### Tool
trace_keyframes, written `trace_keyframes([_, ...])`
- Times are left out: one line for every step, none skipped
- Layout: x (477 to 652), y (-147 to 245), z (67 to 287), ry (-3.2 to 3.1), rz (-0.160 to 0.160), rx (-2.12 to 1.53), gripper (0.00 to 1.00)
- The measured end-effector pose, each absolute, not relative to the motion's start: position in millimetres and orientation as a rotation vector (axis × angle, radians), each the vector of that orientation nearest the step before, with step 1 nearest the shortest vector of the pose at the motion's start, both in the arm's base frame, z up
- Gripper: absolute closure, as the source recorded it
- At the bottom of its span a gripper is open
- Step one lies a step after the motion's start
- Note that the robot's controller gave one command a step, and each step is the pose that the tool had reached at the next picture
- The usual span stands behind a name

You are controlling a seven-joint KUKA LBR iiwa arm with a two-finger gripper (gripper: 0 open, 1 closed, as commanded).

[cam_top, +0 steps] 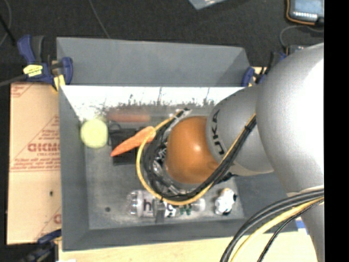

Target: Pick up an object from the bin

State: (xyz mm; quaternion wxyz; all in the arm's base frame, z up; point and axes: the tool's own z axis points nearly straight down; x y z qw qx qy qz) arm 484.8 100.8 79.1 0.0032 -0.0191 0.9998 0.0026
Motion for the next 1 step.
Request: trace_keyframes([484.8, 100.8, 79.1, 3.135, 0.008, -0.059, 1.00])
